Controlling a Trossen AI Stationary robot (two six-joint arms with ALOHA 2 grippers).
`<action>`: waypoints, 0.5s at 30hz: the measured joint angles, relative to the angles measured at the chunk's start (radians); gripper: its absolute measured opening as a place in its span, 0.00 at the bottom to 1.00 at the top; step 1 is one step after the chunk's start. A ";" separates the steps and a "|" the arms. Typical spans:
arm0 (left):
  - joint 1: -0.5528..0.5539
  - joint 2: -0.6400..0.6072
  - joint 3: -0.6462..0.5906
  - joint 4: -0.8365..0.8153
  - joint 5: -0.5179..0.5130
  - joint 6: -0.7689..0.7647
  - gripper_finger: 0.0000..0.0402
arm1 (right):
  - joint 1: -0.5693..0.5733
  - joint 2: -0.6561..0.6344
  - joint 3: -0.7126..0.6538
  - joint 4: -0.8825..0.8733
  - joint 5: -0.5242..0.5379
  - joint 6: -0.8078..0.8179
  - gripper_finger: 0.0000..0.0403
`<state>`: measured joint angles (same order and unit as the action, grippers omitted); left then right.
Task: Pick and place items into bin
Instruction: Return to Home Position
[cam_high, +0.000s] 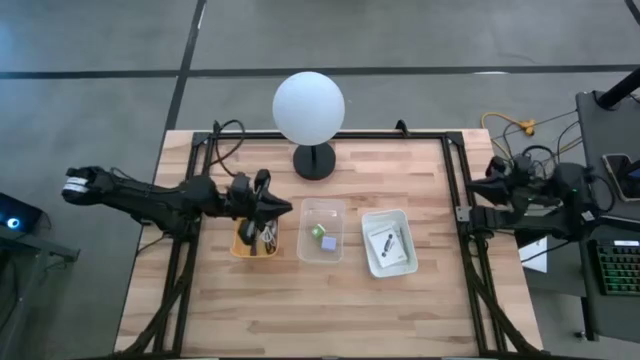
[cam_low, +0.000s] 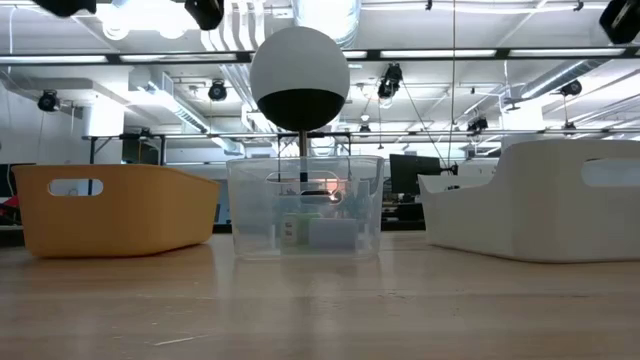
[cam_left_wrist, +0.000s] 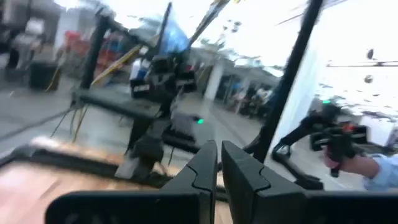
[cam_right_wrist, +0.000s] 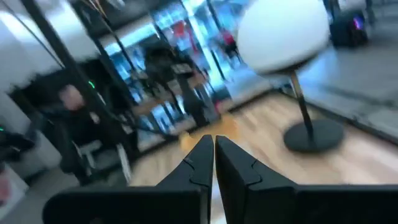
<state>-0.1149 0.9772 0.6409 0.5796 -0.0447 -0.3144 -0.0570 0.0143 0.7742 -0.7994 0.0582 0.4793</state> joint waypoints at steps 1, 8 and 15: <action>0.018 -0.009 -0.021 0.033 0.027 0.009 0.02 | 0.000 -0.015 -0.012 0.030 -0.006 -0.005 0.02; 0.158 -0.093 -0.255 0.221 0.189 0.006 0.02 | 0.000 0.029 -0.128 0.187 -0.232 -0.106 0.02; 0.230 -0.249 -0.481 0.363 0.223 -0.030 0.02 | 0.000 -0.015 -0.341 0.490 -0.247 -0.170 0.02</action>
<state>0.1150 0.7280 0.1600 0.9428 0.1780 -0.3447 -0.0573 -0.0002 0.4333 -0.3099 -0.1885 0.3098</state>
